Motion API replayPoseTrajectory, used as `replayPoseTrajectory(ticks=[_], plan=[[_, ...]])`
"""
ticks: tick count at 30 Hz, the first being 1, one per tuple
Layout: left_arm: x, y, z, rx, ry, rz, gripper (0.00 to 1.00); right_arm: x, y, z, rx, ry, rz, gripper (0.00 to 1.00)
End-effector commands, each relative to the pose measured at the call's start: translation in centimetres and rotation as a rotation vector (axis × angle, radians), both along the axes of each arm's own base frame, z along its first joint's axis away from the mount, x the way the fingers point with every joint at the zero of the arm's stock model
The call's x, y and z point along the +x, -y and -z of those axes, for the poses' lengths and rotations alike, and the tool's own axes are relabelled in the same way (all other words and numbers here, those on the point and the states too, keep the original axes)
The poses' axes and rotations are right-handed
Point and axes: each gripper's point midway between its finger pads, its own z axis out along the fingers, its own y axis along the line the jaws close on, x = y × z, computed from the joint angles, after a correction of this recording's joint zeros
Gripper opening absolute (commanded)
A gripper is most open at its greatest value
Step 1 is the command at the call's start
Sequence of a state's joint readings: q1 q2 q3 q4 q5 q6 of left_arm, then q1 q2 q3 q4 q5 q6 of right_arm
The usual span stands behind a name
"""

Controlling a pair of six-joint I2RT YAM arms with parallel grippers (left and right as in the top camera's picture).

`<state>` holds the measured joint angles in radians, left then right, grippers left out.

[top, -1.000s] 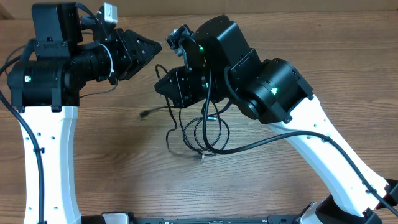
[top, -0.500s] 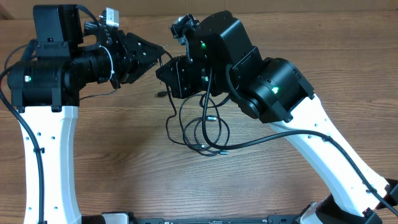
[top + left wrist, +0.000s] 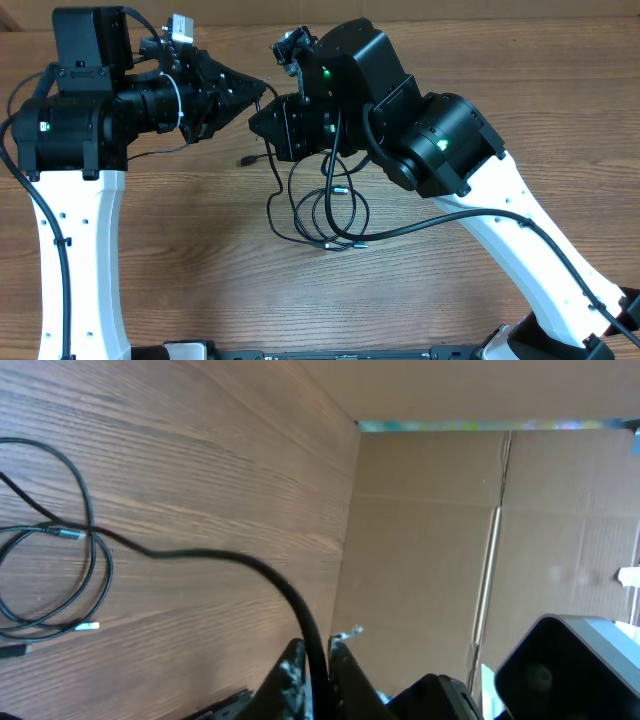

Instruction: Untangle cables

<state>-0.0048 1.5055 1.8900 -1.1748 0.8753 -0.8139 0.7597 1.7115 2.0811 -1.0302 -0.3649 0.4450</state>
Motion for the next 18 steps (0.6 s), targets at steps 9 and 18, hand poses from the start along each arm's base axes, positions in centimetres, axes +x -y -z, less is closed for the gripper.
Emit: replayPoseTrajectory(ticks=[9, 18], plan=[[-0.3, -0.1, -0.3, 0.000, 0.015, 0.007, 0.04, -0.4, -0.2, -0.8, 0.026, 0.003, -0.023, 0.04], [0.4, -3.0, 2.8, 0.197, -0.036, -0.126, 0.04, 0.3, 1.2, 0.7, -0.054, -0.007, 0.050, 0.05]])
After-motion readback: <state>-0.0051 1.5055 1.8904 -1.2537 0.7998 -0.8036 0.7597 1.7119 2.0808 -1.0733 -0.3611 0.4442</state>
